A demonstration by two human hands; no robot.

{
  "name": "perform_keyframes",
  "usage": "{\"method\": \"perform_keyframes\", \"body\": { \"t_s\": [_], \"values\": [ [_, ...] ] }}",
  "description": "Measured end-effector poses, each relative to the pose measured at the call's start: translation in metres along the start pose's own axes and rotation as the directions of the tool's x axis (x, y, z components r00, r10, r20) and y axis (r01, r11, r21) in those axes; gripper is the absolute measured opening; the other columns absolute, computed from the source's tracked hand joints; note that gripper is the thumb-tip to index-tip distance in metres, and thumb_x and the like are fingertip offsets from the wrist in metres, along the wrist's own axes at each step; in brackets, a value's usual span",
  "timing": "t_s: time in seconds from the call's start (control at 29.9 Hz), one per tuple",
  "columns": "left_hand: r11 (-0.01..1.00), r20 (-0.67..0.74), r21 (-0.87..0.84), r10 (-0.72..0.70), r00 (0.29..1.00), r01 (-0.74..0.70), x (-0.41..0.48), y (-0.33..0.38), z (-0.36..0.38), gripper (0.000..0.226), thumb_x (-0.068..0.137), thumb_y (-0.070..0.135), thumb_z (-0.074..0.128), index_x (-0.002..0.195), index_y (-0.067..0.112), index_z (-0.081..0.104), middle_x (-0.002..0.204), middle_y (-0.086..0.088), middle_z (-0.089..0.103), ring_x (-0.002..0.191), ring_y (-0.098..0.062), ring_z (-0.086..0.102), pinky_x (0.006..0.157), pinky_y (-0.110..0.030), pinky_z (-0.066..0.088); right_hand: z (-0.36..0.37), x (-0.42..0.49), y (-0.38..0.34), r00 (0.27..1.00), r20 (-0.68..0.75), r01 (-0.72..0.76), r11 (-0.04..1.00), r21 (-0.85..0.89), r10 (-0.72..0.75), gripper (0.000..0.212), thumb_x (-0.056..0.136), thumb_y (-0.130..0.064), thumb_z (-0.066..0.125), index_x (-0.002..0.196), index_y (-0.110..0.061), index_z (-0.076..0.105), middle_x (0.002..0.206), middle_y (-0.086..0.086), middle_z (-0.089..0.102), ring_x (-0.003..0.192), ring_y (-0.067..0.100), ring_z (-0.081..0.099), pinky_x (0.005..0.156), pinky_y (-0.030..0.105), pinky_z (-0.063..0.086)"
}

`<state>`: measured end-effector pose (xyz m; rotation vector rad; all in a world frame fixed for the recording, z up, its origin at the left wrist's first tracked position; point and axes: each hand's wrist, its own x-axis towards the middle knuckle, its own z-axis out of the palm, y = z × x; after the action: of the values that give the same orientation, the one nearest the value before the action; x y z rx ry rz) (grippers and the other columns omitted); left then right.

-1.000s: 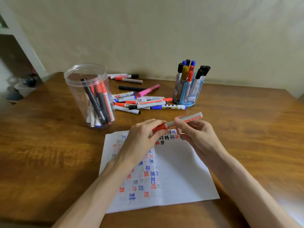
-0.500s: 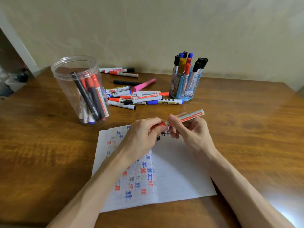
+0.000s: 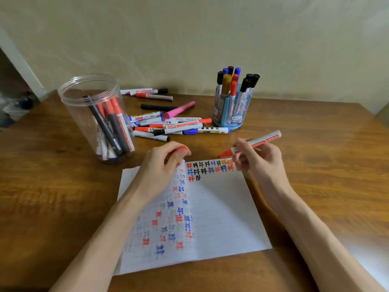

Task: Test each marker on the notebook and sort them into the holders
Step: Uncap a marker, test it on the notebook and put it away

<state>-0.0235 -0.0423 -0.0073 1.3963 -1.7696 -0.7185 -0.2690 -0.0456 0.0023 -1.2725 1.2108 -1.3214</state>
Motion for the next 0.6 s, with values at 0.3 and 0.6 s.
{"method": "perform_keyframes", "body": {
  "t_s": [0.3, 0.6],
  "values": [
    [0.989, 0.007, 0.059, 0.137, 0.991, -0.137, -0.004, -0.001, 0.011, 0.019, 0.099, 0.031, 0.063, 0.118, 0.027, 0.066, 0.112, 0.018, 0.066, 0.110, 0.006, 0.058, 0.082, -0.008, 0.049, 0.020, -0.004, 0.011, 0.995, 0.102, 0.013, 0.990, -0.143, 0.002, 0.015, 0.094, -0.014, 0.078, 0.099, -0.001, 0.070, 0.071, -0.002, 0.073, 0.061, 0.011, 0.065, 0.059, 0.022, 0.052],
    [0.981, -0.019, 0.118, 0.156, 0.988, -0.153, -0.004, -0.006, 0.012, 0.021, 0.099, 0.032, 0.064, 0.119, 0.027, 0.064, 0.113, 0.013, 0.065, 0.106, -0.003, 0.062, 0.080, -0.009, 0.051, 0.030, -0.006, 0.019, 0.996, 0.071, 0.069, 0.939, -0.338, -0.048, 0.006, 0.090, -0.013, 0.074, 0.085, -0.014, 0.075, 0.082, -0.003, 0.080, 0.080, 0.011, 0.077, 0.070, 0.024, 0.059]
  ]
}}
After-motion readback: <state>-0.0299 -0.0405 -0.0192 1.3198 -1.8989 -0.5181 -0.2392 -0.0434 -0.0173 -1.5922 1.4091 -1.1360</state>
